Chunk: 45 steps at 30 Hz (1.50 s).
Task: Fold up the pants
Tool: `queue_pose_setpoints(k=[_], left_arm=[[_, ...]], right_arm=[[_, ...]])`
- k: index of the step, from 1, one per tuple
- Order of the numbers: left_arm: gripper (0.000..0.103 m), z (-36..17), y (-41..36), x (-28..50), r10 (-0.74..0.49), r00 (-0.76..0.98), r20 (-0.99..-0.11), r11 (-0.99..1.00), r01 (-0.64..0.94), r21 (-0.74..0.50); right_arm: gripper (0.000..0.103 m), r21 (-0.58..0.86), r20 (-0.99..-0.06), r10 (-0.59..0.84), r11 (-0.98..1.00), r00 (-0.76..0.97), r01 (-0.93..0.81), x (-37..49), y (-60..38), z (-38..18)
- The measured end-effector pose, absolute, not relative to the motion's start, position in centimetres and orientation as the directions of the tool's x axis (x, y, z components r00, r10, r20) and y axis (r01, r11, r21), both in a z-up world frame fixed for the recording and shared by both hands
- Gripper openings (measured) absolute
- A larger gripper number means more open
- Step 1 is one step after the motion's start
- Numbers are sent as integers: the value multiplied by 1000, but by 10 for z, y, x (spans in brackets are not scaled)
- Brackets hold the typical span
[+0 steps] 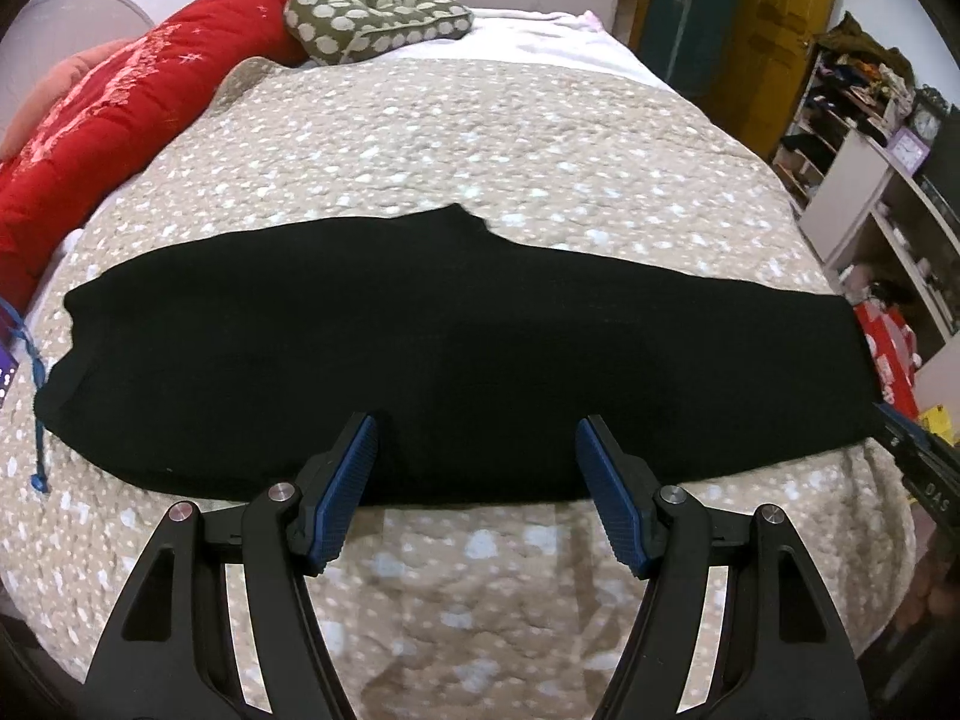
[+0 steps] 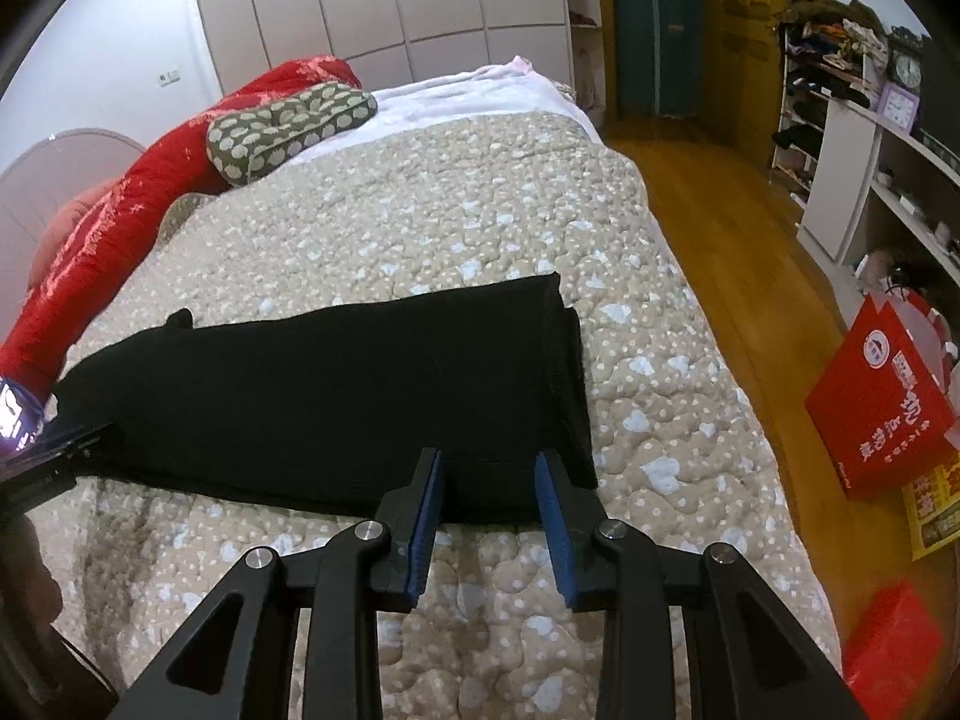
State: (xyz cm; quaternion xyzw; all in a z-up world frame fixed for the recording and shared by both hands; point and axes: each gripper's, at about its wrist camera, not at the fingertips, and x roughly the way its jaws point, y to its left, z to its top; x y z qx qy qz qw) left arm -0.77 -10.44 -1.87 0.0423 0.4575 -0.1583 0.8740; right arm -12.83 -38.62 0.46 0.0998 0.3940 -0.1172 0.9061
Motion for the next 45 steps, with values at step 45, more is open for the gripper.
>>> queue_pose_setpoints(k=[45], left_arm=[[71, -9, -208, 13, -466, 326, -823, 764, 618, -187]], right_arm=[[44, 219, -739, -65, 918, 670, 330, -152, -423, -9]])
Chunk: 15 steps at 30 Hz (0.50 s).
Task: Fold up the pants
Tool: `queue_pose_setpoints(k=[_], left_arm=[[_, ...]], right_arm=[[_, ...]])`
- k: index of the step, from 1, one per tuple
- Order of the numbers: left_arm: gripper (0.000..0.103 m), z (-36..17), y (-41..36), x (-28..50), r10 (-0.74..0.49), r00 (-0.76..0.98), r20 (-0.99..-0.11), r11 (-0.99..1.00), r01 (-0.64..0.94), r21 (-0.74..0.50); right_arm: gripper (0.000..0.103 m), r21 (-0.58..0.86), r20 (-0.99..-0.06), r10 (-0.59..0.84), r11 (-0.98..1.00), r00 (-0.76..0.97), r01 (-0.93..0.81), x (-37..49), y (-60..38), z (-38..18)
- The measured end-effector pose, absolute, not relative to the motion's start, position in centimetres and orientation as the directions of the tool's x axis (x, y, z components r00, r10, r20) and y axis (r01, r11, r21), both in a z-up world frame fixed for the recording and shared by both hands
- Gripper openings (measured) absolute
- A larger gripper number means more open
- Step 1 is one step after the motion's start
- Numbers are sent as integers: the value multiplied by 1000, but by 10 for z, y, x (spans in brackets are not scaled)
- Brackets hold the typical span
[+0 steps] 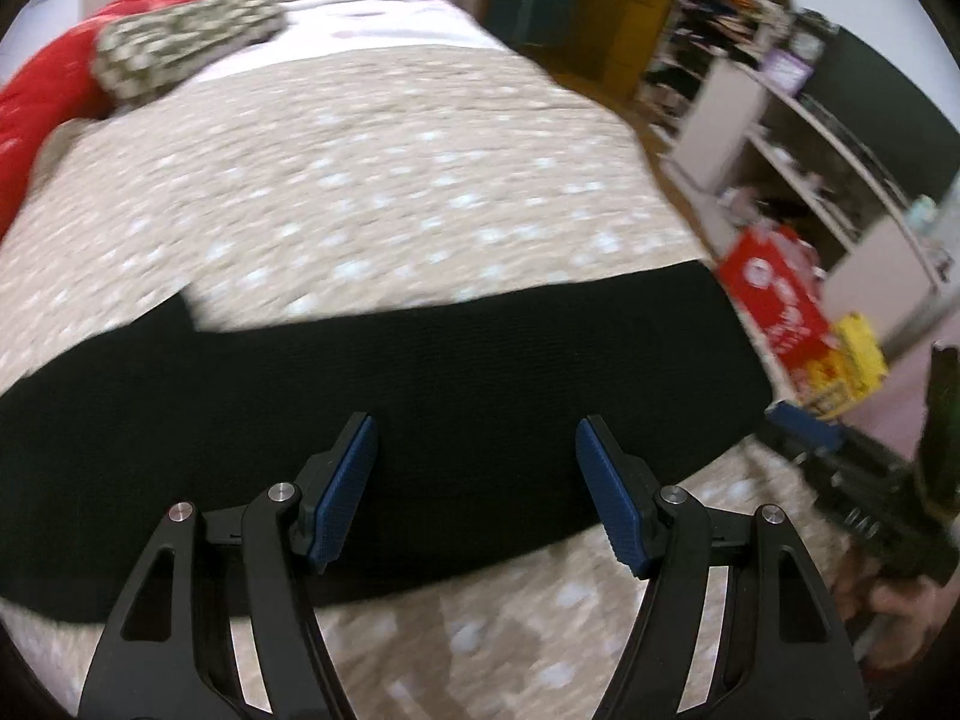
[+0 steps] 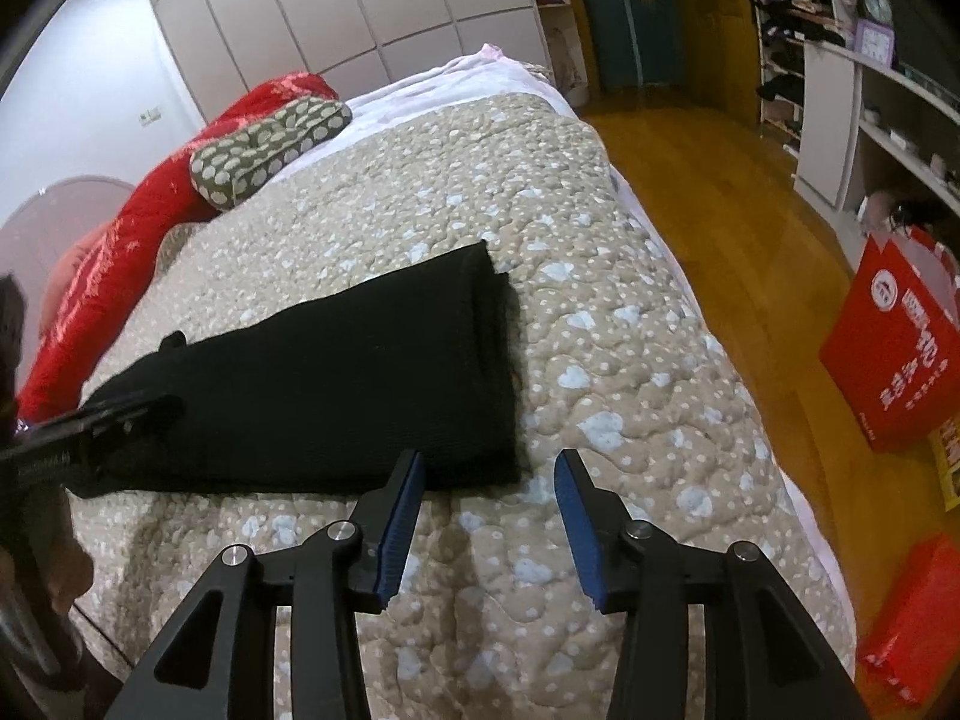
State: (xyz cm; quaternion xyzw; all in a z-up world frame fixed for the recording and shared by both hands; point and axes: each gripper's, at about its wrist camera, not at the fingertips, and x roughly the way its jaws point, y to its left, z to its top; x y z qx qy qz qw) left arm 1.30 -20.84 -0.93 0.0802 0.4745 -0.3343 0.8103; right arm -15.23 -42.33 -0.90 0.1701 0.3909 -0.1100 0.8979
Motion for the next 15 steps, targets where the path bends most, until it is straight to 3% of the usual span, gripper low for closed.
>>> queue_pose_setpoints(k=[15], left_arm=[[71, -18, -341, 51, -536, 52, -843, 562, 767, -310]], right_arm=[[50, 419, -641, 96, 875, 761, 243, -150, -438, -25]])
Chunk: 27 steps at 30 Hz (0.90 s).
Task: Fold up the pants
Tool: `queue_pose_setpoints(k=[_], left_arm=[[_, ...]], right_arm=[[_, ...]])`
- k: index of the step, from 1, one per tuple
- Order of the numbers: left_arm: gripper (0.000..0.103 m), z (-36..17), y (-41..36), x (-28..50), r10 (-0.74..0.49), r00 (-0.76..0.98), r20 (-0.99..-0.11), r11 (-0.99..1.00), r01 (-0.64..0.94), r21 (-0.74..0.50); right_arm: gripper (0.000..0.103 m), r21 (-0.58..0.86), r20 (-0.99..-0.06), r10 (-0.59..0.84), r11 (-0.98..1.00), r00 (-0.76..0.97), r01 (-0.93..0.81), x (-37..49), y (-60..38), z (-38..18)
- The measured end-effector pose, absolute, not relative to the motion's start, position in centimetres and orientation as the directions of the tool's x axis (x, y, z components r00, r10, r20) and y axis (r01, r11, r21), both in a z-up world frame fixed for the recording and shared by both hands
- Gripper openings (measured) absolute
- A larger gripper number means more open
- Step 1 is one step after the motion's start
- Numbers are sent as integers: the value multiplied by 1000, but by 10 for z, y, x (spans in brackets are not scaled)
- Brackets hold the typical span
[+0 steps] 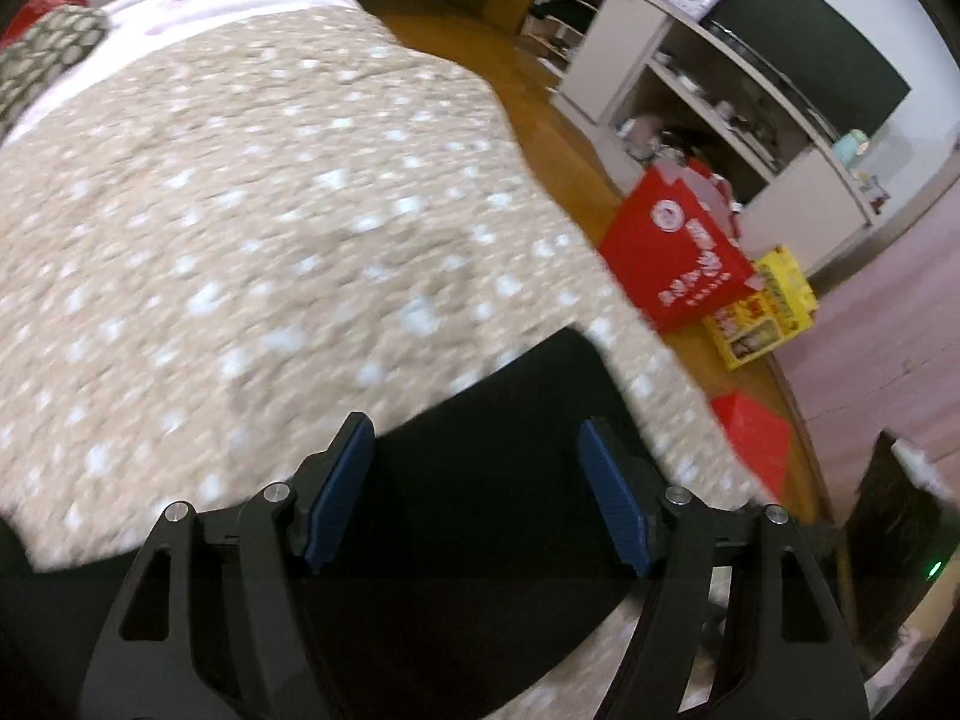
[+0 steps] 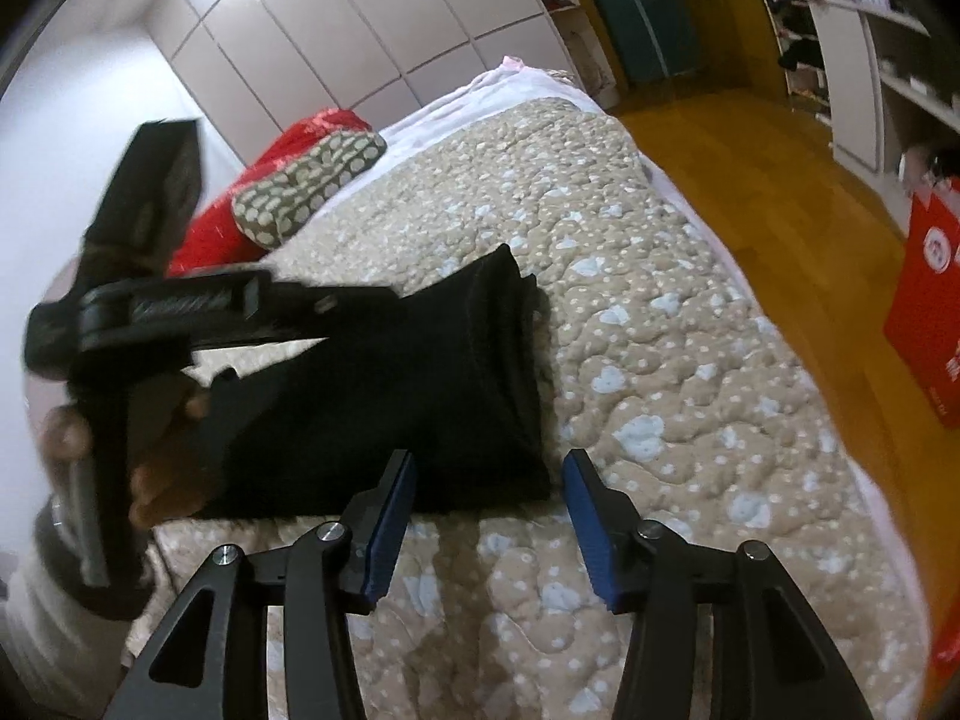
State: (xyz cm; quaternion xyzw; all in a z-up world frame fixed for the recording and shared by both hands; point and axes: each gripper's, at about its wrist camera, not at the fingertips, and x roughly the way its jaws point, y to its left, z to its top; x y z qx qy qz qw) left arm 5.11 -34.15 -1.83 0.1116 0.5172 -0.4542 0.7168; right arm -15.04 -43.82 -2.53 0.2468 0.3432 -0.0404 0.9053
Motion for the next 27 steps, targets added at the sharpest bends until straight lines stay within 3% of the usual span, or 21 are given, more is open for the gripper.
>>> queue_pose_setpoints(k=[6, 13, 14, 15, 17, 19, 27], left_arm=[[71, -31, -382, 45, -488, 2, -873, 515, 808, -286], [68, -41, -397, 34, -468, 38, -883, 491, 842, -224], [66, -41, -396, 34, -471, 45, -881, 495, 840, -222], [58, -41, -395, 34, -477, 43, -878, 494, 839, -227], [48, -40, -394, 35, -490, 36, -871, 492, 836, -242], [41, -33, -387, 39, -508, 20, -861, 496, 824, -274], [41, 46, -303, 60, -612, 137, -779, 554, 777, -299]], right_arm=[[57, 470, -612, 127, 852, 781, 230, -141, -438, -29], [56, 502, -592, 124, 830, 796, 244, -131, -441, -32], [49, 495, -596, 122, 834, 794, 244, -128, -441, -31], [34, 485, -600, 118, 840, 791, 243, -126, -440, -30], [17, 487, -598, 131, 843, 790, 229, -120, -440, -29], [15, 484, -585, 122, 846, 802, 224, -117, -437, -23], [14, 404, -501, 163, 913, 850, 63, -103, -395, 39]])
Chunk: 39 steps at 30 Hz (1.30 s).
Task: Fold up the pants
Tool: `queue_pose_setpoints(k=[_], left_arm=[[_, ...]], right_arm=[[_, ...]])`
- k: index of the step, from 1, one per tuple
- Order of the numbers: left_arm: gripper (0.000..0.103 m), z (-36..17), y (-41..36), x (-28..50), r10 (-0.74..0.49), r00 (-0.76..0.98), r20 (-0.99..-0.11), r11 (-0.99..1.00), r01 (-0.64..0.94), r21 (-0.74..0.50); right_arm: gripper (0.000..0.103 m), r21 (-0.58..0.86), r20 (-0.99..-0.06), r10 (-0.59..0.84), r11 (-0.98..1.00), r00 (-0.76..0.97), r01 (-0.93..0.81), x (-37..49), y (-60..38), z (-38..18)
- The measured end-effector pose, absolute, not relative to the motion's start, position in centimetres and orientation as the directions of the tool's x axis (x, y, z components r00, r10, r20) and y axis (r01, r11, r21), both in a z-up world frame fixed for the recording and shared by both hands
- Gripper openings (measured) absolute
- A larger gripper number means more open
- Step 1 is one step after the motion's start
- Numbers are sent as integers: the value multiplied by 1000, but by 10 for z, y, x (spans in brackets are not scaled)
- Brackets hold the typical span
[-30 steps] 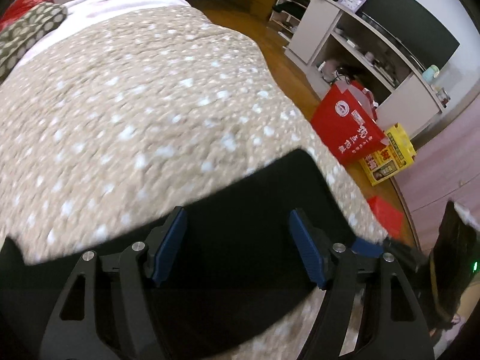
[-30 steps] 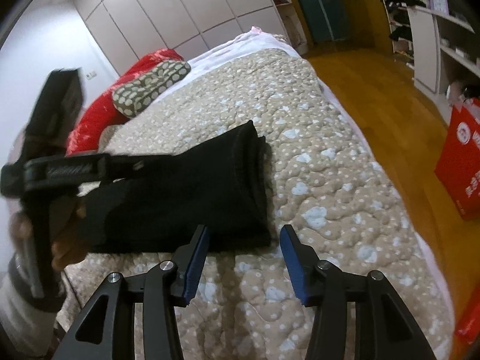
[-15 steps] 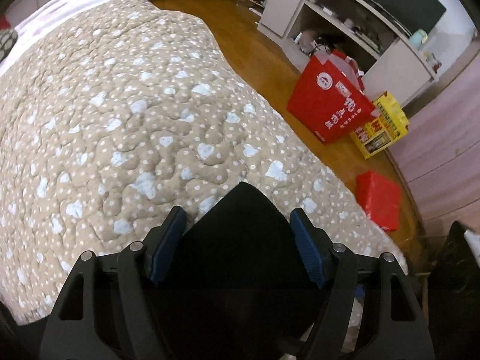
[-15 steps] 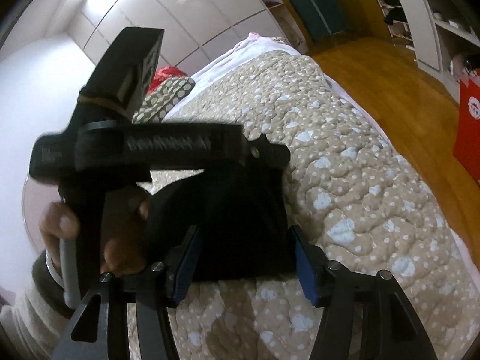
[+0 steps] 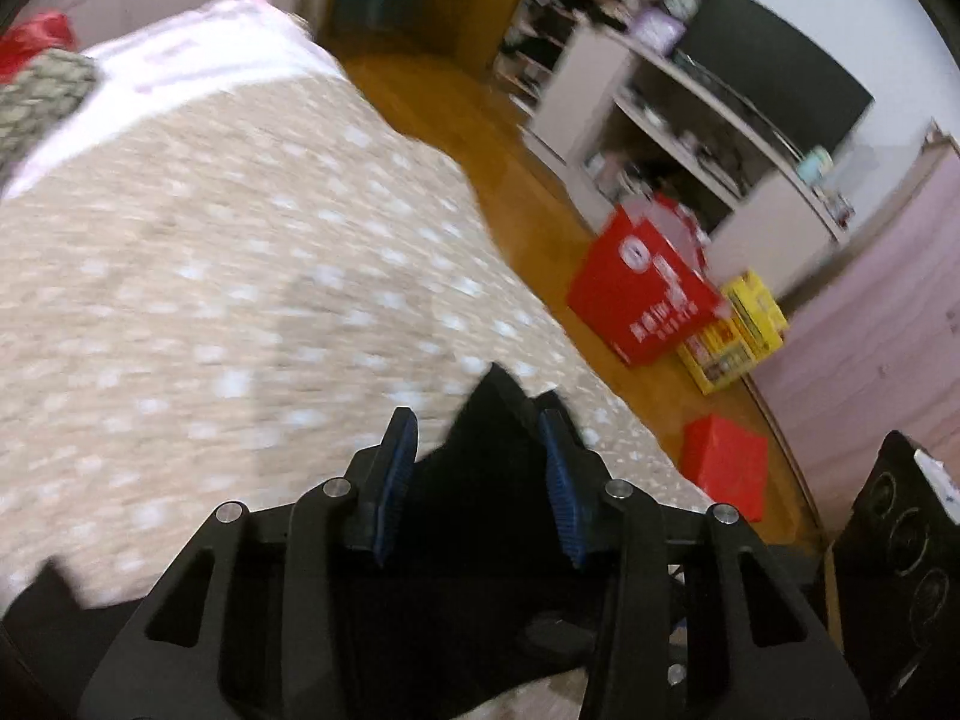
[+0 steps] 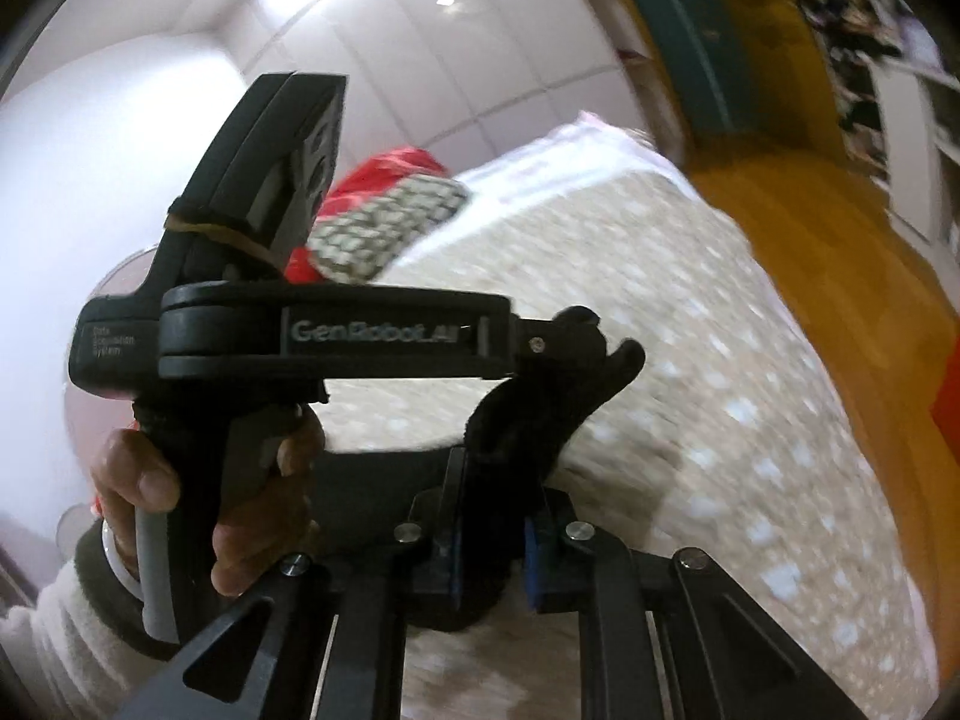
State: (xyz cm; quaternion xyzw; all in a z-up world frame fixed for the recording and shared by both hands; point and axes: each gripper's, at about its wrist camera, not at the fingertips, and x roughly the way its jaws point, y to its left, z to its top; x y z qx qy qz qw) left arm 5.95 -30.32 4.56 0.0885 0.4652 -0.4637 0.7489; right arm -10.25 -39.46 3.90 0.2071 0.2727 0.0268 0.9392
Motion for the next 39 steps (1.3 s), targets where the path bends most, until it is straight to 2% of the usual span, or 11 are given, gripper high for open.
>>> queue_pose_setpoints(k=[6, 12, 14, 16, 21, 24, 26, 28, 31, 34, 39], left_arm=[[41, 69, -178, 87, -581, 303, -755, 717, 630, -299], [41, 52, -77, 97, -457, 426, -781, 851, 464, -244], [41, 36, -53, 100, -432, 407, -804, 873, 411, -261], [41, 25, -41, 96, -408, 404, -818, 889, 381, -255], [41, 19, -38, 77, -401, 419, -814, 893, 378, -245], [41, 17, -46, 65, -419, 424, -803, 885, 390, -255], [43, 12, -56, 64, -414, 420, -807, 885, 394, -249], [43, 4, -68, 65, -408, 400, -821, 886, 393, -248], [43, -14, -78, 63, -367, 382, -848, 899, 380, -218], [43, -27, -80, 63, -329, 383, -863, 915, 355, -191], [44, -27, -78, 60, -331, 401, -854, 918, 346, -193]], right_arm=[[13, 347, -476, 288, 930, 831, -123, -69, -326, 64], [14, 369, -523, 438, 890, 731, -268, -20, -243, 38], [19, 415, -572, 501, 860, 649, -298, 8, -216, 9], [36, 441, -654, 527, 849, 543, -293, 27, -196, -17], [44, 474, -555, 592, 802, 584, -363, 1, -215, 22], [44, 389, -532, 471, 874, 704, -290, -22, -252, 51], [41, 282, -590, 335, 938, 735, -201, -22, -268, 52], [32, 219, -660, 228, 970, 716, -107, -9, -279, 39], [23, 172, -711, 189, 981, 677, -93, 12, -279, 16], [23, 80, -753, 114, 993, 647, -83, 21, -269, -3], [23, 51, -757, 100, 994, 646, -93, 23, -272, 0]])
